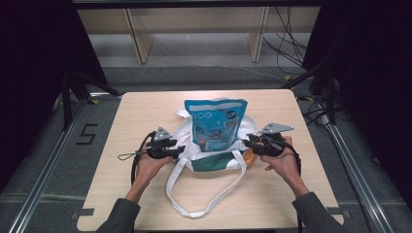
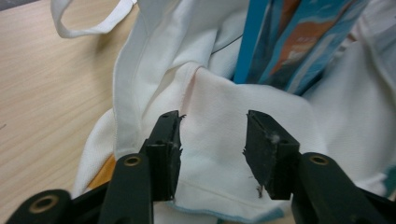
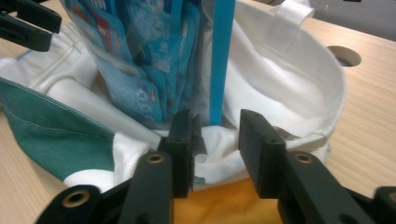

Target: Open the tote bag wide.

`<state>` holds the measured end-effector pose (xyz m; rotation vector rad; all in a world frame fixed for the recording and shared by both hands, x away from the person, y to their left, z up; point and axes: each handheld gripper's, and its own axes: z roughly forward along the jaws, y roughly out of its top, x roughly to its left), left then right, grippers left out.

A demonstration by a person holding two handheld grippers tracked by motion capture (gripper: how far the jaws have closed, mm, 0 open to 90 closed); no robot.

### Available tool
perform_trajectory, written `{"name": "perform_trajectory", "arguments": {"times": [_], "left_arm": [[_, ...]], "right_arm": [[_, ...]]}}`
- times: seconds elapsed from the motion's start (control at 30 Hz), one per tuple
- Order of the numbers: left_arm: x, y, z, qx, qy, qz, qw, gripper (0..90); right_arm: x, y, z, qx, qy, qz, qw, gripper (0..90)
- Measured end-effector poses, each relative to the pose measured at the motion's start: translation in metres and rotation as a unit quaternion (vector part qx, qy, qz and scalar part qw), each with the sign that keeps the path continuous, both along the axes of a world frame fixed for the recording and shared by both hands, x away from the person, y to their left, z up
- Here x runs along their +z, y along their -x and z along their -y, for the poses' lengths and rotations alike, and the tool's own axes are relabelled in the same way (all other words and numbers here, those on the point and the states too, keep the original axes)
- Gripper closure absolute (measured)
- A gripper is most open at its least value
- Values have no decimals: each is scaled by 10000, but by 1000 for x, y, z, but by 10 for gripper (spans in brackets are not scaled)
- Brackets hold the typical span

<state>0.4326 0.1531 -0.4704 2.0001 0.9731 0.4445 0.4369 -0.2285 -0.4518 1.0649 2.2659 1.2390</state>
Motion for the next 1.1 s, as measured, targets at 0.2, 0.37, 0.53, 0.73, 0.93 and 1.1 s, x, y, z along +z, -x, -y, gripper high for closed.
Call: {"name": "perform_trajectory", "arguments": {"times": [0.2, 0.37, 0.53, 0.73, 0.93, 1.1], "left_arm": [[1, 11, -9, -29, -64, -67, 10000, 485], [2, 18, -14, 122, 51, -104, 9999, 440], [6, 24, -13, 155, 73, -66, 9998, 411], [7, 33, -13, 91, 34, -15, 10000, 388], [7, 43, -12, 117, 173, 28, 9998, 362], [7, 54, -14, -16, 114, 34, 9999, 355]], "right_arm": [[5, 6, 4, -137, -35, -18, 9999, 553], [6, 7, 5, -59, 118, 116, 9998, 509], [9, 13, 5, -95, 77, 88, 9999, 480], [8, 15, 10, -125, -74, -30, 9999, 436], [7, 17, 16, -180, -122, 66, 9997, 409], [7, 22, 16, -221, -101, 35, 9997, 400]]}}
